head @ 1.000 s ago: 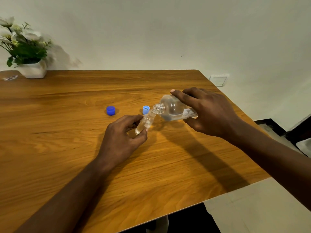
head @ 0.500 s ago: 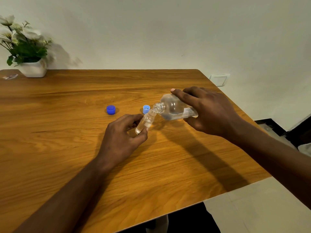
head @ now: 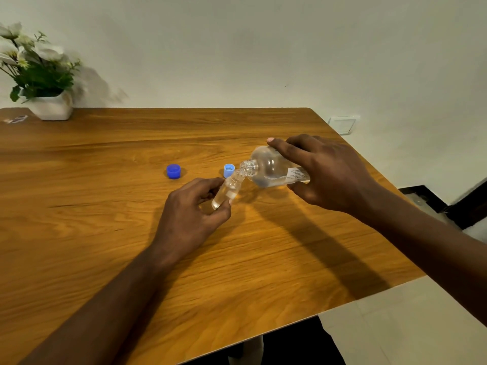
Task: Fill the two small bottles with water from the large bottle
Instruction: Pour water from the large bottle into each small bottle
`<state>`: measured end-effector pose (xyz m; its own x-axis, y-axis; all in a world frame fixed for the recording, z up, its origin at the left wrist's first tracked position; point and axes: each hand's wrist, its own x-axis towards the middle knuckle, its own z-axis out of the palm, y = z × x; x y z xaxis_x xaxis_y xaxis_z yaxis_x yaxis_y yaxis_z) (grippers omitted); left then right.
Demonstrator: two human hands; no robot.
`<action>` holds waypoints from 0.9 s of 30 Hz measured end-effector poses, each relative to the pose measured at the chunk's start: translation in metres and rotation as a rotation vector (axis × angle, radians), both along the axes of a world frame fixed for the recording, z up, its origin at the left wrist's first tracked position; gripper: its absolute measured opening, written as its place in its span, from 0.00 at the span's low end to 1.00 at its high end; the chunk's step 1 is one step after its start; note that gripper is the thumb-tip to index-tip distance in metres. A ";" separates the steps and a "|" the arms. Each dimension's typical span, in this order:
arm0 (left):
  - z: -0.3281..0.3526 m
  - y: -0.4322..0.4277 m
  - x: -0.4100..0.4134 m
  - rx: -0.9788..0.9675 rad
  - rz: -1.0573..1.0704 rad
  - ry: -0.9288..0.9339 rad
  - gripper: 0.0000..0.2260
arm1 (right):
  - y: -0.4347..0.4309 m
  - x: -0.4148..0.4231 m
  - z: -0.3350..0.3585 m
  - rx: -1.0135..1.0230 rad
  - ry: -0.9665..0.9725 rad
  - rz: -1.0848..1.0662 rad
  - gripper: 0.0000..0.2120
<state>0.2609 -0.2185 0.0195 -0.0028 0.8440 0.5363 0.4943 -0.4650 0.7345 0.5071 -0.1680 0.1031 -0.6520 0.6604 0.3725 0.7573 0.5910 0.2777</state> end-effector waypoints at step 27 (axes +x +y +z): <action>0.002 -0.001 0.001 -0.010 0.006 -0.047 0.16 | -0.010 -0.005 -0.016 -0.083 0.136 -0.030 0.38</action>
<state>0.2619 -0.2199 0.0210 -0.0333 0.8490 0.5273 0.4618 -0.4549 0.7615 0.5019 -0.1780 0.0872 -0.5790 0.7106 0.3997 0.8020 0.5845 0.1227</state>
